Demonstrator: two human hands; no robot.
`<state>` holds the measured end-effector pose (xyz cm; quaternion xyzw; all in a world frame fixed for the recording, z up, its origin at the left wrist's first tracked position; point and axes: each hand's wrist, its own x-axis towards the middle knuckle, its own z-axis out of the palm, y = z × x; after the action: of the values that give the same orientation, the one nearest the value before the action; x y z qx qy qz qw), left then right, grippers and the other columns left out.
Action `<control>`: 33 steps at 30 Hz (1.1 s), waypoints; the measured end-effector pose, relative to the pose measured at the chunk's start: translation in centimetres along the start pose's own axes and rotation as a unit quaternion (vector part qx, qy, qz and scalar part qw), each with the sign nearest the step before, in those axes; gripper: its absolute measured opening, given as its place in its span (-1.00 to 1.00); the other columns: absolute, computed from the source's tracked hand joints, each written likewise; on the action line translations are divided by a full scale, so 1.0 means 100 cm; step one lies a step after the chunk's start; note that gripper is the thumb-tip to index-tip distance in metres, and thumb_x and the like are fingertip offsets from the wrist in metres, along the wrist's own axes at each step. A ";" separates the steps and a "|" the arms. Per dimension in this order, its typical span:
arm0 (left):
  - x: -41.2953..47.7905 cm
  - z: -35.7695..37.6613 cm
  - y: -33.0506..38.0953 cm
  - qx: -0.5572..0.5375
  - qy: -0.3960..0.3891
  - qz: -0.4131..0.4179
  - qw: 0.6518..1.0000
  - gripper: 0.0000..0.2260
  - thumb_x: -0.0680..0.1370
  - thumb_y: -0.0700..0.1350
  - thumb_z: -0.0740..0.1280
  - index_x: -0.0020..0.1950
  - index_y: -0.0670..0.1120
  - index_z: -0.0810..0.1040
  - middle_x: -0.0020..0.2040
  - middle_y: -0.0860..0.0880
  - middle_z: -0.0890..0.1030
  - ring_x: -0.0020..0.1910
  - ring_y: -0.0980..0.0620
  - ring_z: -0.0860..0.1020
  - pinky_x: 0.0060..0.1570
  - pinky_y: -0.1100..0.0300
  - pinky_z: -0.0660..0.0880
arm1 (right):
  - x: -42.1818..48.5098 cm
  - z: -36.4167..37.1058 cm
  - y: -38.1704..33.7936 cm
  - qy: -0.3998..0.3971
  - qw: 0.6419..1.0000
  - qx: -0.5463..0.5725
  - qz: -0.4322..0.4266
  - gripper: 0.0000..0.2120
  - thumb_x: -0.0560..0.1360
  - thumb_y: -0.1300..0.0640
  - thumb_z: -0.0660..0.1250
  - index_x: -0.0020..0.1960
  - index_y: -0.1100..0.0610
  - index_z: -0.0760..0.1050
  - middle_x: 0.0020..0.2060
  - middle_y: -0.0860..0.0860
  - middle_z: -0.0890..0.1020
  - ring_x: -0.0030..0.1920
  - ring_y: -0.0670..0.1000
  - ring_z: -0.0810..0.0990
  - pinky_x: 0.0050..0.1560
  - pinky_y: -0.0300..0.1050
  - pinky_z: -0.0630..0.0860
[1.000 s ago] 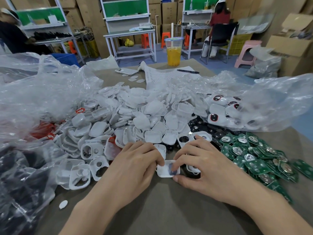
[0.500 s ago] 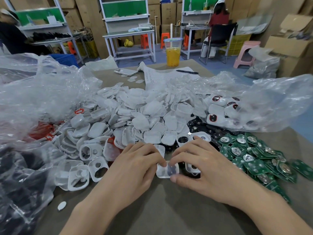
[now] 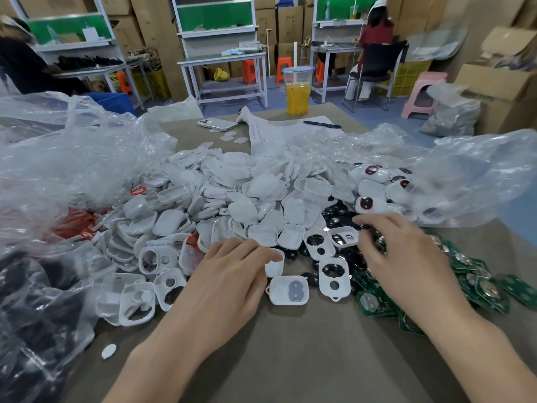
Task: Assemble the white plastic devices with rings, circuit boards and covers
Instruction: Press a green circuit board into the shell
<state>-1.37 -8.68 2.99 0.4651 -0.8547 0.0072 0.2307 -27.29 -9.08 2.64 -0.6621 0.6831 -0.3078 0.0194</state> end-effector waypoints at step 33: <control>0.007 0.017 -0.020 0.038 0.027 -0.090 0.995 -0.87 0.58 -0.09 0.41 0.12 -0.03 0.67 0.05 0.03 0.60 0.05 -0.07 0.57 0.09 0.01 0.49 | 0.003 0.005 0.004 -0.055 0.997 -0.059 0.002 -0.74 0.60 -0.16 0.21 0.22 -0.14 0.54 0.03 -0.11 0.55 0.13 0.00 0.49 0.21 0.01 0.30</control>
<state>-0.78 -10.76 1.35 0.5479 -0.8021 0.0317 0.2355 -27.45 -9.55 2.13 -0.6763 0.6995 -0.2301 0.0181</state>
